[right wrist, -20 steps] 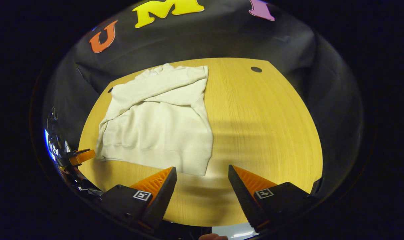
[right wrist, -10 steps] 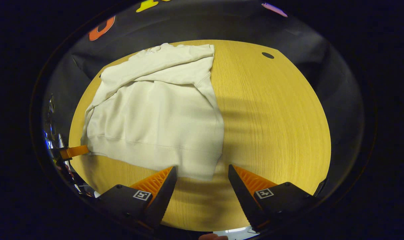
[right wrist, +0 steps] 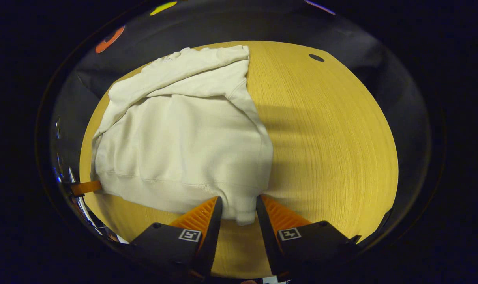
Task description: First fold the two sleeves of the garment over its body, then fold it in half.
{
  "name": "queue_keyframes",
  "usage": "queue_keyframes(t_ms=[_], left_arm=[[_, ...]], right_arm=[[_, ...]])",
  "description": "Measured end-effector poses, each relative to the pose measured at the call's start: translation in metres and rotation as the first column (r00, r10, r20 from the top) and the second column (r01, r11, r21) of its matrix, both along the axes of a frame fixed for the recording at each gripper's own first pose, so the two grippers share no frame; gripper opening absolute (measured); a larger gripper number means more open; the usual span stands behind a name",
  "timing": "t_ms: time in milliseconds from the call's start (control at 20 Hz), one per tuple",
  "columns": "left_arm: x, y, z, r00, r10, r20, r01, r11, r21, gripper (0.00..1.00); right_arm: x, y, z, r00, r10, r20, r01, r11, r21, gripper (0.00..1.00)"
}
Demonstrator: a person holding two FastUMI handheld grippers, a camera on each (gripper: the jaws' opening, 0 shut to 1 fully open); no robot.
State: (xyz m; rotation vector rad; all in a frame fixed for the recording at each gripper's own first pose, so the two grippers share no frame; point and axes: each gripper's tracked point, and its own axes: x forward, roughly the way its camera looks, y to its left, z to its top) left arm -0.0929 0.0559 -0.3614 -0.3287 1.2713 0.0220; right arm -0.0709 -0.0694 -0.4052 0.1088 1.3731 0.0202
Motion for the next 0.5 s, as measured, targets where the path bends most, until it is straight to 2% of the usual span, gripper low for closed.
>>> queue_keyframes(t_ms=[50,100,150,250,450,500], left_arm=[[0.001,-0.001,0.001,1.0,0.019,0.005,-0.019,1.0,-0.014,0.17],[0.001,-0.002,0.0,0.999,0.039,0.007,-0.039,0.999,-0.033,0.13],[0.002,-0.004,0.001,0.998,0.057,0.012,-0.056,0.997,-0.061,0.12],[0.005,-0.007,0.006,0.997,0.08,0.019,-0.077,0.993,-0.09,0.07],[0.012,-0.014,0.021,0.996,0.059,0.06,-0.054,0.996,-0.076,0.04],[0.014,-0.015,0.024,0.996,0.042,0.077,-0.036,0.997,-0.069,0.04]], right_arm=[[0.0,0.001,0.0,1.0,-0.024,-0.009,0.024,1.0,0.017,0.37],[0.001,0.0,0.0,0.999,-0.034,-0.008,0.034,0.999,0.028,0.29],[0.002,0.002,-0.003,0.999,-0.041,-0.004,0.041,0.998,0.046,0.28],[0.003,0.003,0.0,0.999,-0.054,-0.007,0.054,0.996,0.065,0.08],[0.005,0.008,0.004,0.994,-0.111,0.0,0.11,0.983,0.144,0.08],[0.006,0.008,0.01,0.993,-0.116,0.012,0.112,0.982,0.153,0.01]])
